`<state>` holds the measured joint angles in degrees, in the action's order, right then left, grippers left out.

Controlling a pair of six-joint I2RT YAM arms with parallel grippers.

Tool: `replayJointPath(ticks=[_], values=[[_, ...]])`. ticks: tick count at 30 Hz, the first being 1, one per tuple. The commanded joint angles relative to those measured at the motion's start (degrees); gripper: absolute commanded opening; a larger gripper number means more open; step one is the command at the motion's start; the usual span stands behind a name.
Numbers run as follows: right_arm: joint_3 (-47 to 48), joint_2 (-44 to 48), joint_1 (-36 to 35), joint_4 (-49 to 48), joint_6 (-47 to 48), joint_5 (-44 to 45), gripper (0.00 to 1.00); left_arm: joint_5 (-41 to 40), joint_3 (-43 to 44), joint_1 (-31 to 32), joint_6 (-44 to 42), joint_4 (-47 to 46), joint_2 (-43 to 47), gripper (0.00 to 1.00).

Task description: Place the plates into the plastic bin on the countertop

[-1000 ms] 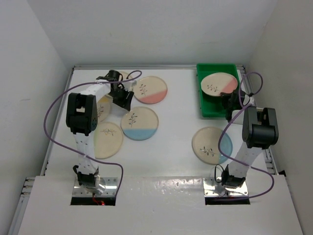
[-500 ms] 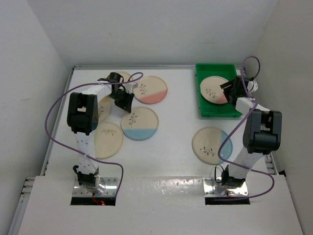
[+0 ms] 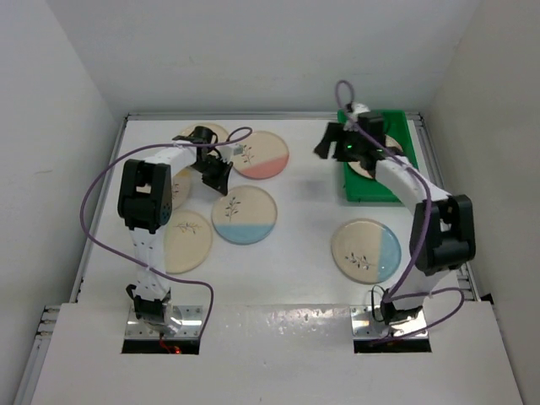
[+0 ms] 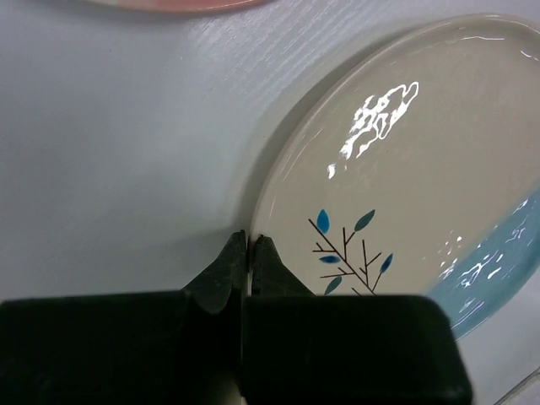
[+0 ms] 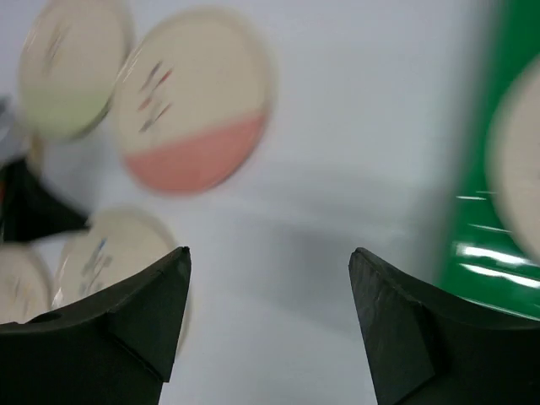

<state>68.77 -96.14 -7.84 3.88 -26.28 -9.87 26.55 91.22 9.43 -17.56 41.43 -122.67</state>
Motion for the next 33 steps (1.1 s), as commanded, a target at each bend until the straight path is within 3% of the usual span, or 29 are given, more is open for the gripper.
replayJointPath(ticks=[1,8,14,18,19,21,22,23,28,29,30,31,33], values=[[1.6,-6.8,-6.4,6.7,7.9,-22.5,0.75,2.6,0.3,2.0,-1.1,2.1,0.9,0.00],[9.3,-20.7,-12.9,3.7,4.2,-26.4,0.81,4.4,1.9,3.8,-3.8,1.5,9.4,0.00],[17.1,-29.8,-15.3,6.4,3.8,-29.9,0.76,4.9,1.9,5.0,-3.2,-0.2,10.0,0.00],[15.4,-31.9,-15.9,5.8,2.9,-34.8,0.53,4.4,1.3,5.5,-2.7,-1.8,9.5,0.00],[15.1,-31.7,-15.8,4.8,2.6,-35.7,0.36,4.4,0.8,5.5,-2.7,-2.5,9.5,0.00],[12.5,-30.7,-15.6,3.9,2.6,-37.2,0.20,3.9,0.8,5.5,-2.1,-3.1,8.9,0.00],[12.2,-28.8,-15.6,3.8,2.6,-37.1,0.05,3.9,0.8,5.5,-2.1,-3.1,8.9,0.00],[11.4,-27.9,-15.6,3.9,2.9,-37.0,0.00,3.9,0.8,5.5,-2.1,-3.1,8.2,0.00],[7.8,-19.5,-13.8,2.7,3.4,-37.2,0.00,3.3,2.3,5.0,-2.1,-3.1,8.2,0.00],[7.5,-18.5,-13.0,2.4,3.3,-37.5,0.00,3.9,3.8,5.0,-2.1,-3.1,8.2,0.02],[7.2,-16.4,-12.3,1.1,1.5,-38.3,0.00,4.8,4.8,3.8,-1.2,-3.1,8.2,0.14],[6.1,-14.5,-11.1,0.2,0.3,-38.5,0.00,5.4,6.1,3.1,-0.3,-3.1,8.2,0.42],[4.6,-12.3,-9.1,-6.5,-7.1,-39.1,0.00,6.7,10.5,1.0,3.1,-3.1,7.4,0.57]])
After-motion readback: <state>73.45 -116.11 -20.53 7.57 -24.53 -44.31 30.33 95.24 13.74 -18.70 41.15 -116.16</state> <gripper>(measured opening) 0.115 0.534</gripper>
